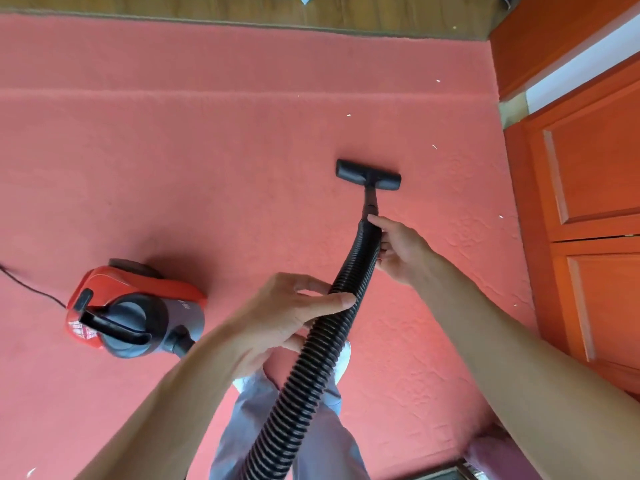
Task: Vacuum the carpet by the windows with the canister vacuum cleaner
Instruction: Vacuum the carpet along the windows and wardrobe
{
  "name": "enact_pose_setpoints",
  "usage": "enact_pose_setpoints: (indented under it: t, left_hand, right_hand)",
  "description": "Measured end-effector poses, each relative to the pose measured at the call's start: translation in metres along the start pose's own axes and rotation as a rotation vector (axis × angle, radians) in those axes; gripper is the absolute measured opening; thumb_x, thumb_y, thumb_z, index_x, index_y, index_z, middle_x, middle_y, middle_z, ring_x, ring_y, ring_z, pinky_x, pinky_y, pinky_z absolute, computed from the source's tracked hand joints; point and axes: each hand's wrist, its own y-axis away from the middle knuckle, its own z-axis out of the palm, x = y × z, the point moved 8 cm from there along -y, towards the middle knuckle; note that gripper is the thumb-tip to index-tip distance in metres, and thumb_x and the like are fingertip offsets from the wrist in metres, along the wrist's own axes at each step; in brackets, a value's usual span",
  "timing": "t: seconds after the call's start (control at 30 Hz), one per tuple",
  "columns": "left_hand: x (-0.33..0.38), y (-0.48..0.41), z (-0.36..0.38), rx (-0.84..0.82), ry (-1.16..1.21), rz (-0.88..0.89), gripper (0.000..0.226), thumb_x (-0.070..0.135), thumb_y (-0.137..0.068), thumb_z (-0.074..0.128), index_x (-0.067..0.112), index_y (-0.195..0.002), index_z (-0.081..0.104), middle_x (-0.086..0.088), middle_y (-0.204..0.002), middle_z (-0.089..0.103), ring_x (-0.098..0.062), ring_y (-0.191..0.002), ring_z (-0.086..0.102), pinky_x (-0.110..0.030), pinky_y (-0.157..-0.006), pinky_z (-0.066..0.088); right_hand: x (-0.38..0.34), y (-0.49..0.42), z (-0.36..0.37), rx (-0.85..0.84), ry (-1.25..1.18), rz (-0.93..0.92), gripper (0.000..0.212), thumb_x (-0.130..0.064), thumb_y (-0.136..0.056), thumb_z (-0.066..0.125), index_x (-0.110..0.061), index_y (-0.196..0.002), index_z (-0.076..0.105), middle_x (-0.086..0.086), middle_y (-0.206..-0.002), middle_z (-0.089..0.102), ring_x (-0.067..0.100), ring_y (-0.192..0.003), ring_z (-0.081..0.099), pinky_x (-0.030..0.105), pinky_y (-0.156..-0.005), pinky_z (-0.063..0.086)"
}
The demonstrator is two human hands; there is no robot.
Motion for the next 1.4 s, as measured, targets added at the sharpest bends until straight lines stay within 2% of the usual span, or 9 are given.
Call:
enact_pose_setpoints:
  t: [0.1,0.23,0.43,0.57,0.67,0.8,1.0,1.2,1.4]
  left_hand:
    - [0.011,0.026,-0.006,-0.135,-0.065,-0.005,0.036,0.027,-0.08,0.081,0.007,-0.107,0.07,-0.018,-0.1,0.076,-0.037,-0.089,0.074,-0.054,-0.084,0.058]
    - [0.018,0.043,-0.024,-0.185,-0.068,-0.005,0.034,0.033,-0.072,0.082,0.014,-0.1,0.074,-0.023,-0.102,0.074,-0.039,-0.083,0.073,-0.064,-0.086,0.054]
    - [0.02,0.016,-0.039,-0.006,-0.036,-0.036,0.032,0.033,-0.077,0.082,0.01,-0.098,0.074,-0.019,-0.096,0.076,-0.039,-0.089,0.073,-0.057,-0.088,0.056]
    - [0.026,-0.014,-0.028,0.071,0.067,-0.027,0.03,0.028,-0.082,0.079,0.01,-0.104,0.07,-0.015,-0.092,0.077,-0.034,-0.086,0.075,-0.055,-0.081,0.06]
    - [0.048,-0.017,-0.024,0.033,0.108,0.024,0.029,0.028,-0.082,0.079,0.013,-0.105,0.071,-0.014,-0.095,0.077,-0.033,-0.09,0.075,-0.051,-0.08,0.061]
    - [0.083,-0.005,-0.042,-0.048,0.08,0.084,0.035,0.036,-0.079,0.078,0.012,-0.104,0.074,-0.018,-0.099,0.076,-0.037,-0.087,0.074,-0.052,-0.081,0.06]
    - [0.123,-0.023,-0.074,-0.108,0.071,0.109,0.037,0.038,-0.076,0.075,0.01,-0.1,0.076,-0.02,-0.097,0.075,-0.032,-0.074,0.073,-0.036,-0.062,0.059]
    - [0.148,-0.083,-0.078,0.0,0.045,0.064,0.035,0.038,-0.081,0.073,0.011,-0.104,0.076,-0.016,-0.095,0.077,-0.033,-0.079,0.074,-0.035,-0.066,0.059]
    - [0.192,-0.113,-0.051,-0.169,-0.038,0.049,0.037,0.04,-0.075,0.074,0.021,-0.107,0.075,-0.011,-0.101,0.075,-0.026,-0.089,0.074,-0.031,-0.067,0.055]
  right_hand:
    - [-0.003,0.028,0.0,-0.059,0.02,0.028,0.039,-0.023,-0.088,0.068,0.001,-0.118,0.062,0.012,-0.088,0.064,0.019,-0.072,0.061,0.027,-0.056,0.052]
    - [0.011,0.04,0.01,-0.124,0.039,0.094,0.047,-0.026,-0.087,0.067,0.005,-0.121,0.062,0.014,-0.091,0.062,0.021,-0.078,0.058,0.031,-0.072,0.051]
    - [0.004,0.007,0.043,-0.04,-0.018,0.07,0.045,-0.026,-0.089,0.067,0.003,-0.123,0.061,0.012,-0.093,0.062,0.019,-0.077,0.06,0.026,-0.062,0.053]
    - [-0.021,-0.016,0.055,0.072,-0.055,0.015,0.038,-0.027,-0.086,0.068,0.0,-0.112,0.064,0.008,-0.079,0.059,0.017,-0.062,0.055,0.017,-0.041,0.043]
    - [-0.054,-0.02,0.056,0.109,-0.099,-0.049,0.05,-0.029,-0.076,0.073,0.001,-0.116,0.066,0.009,-0.076,0.063,0.019,-0.054,0.059,0.022,-0.045,0.046]
    - [-0.077,-0.012,0.054,0.071,-0.11,-0.027,0.032,-0.027,-0.083,0.068,-0.005,-0.105,0.059,0.001,-0.048,0.052,0.01,-0.034,0.046,0.021,-0.042,0.035]
    - [-0.086,-0.041,0.077,0.033,-0.171,0.001,0.031,-0.03,-0.08,0.068,-0.011,-0.104,0.06,0.003,-0.067,0.056,0.015,-0.052,0.047,0.022,-0.041,0.042]
    - [-0.129,-0.088,0.095,0.016,-0.191,0.008,0.03,-0.028,-0.083,0.066,-0.008,-0.104,0.059,0.003,-0.069,0.054,0.013,-0.045,0.048,0.019,-0.042,0.042]
    - [-0.198,-0.086,0.083,-0.087,-0.079,-0.007,0.024,-0.025,-0.088,0.058,-0.004,-0.1,0.057,0.007,-0.075,0.052,0.015,-0.057,0.049,0.028,-0.056,0.039]
